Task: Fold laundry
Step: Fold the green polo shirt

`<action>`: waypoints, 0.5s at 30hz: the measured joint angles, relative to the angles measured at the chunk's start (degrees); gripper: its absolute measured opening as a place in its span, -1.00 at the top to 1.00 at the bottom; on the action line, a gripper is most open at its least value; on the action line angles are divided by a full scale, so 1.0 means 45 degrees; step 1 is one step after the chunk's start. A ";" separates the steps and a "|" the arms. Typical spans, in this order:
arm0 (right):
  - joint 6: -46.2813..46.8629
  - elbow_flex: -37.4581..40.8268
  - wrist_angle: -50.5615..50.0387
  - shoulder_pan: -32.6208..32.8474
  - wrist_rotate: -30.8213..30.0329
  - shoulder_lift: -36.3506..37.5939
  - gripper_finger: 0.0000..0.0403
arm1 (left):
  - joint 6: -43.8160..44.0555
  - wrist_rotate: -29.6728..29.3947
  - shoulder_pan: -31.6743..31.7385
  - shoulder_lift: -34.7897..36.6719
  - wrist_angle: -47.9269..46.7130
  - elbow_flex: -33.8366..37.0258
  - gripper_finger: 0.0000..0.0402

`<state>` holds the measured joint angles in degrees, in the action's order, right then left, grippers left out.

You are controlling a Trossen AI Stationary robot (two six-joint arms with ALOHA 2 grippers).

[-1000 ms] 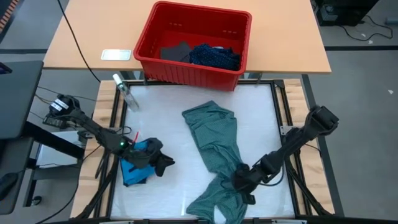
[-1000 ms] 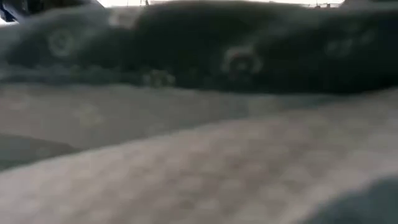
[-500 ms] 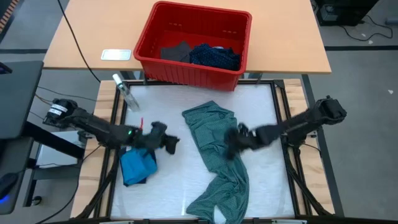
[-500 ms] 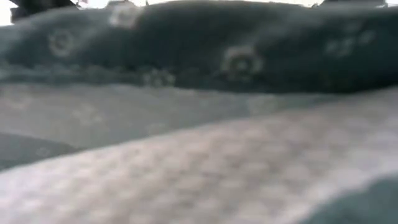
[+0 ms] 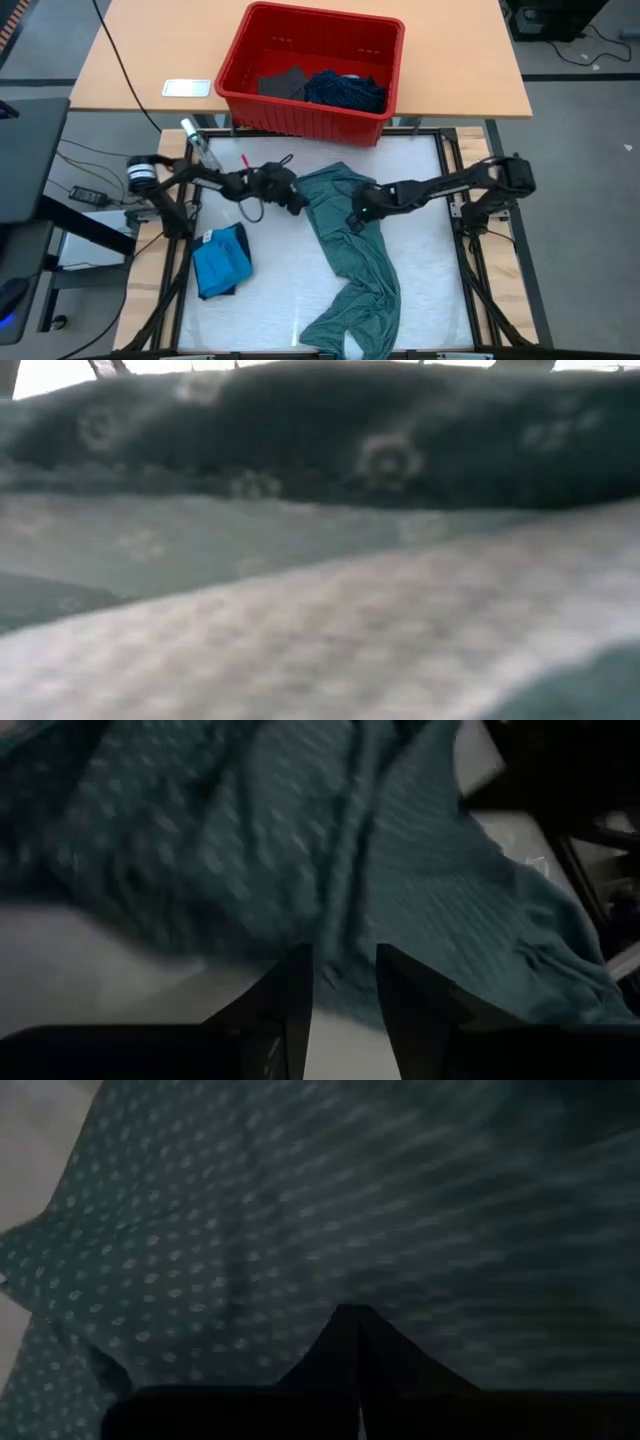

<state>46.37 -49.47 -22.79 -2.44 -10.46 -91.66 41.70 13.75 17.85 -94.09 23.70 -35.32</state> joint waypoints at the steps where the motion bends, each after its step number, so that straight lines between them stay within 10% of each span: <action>1: 0.0000 0.0000 0.0450 0.0000 0.0369 -0.0376 1.00 | -0.0123 0.0181 0.0252 -0.0311 0.0049 -0.0164 0.42; 8: -0.0276 -0.0877 0.4493 0.0001 0.2556 -0.2891 1.00 | -0.0955 0.0450 0.1968 -0.1314 0.0007 -0.1384 0.42; 15: -0.1101 -0.3116 0.0668 -0.1052 0.1522 -0.3447 0.99 | -0.1876 0.0792 0.4056 -0.1166 -0.1910 -0.2662 0.42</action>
<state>41.42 -63.50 -19.78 -7.17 -3.61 -107.17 33.25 17.32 36.10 -99.33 15.11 -47.29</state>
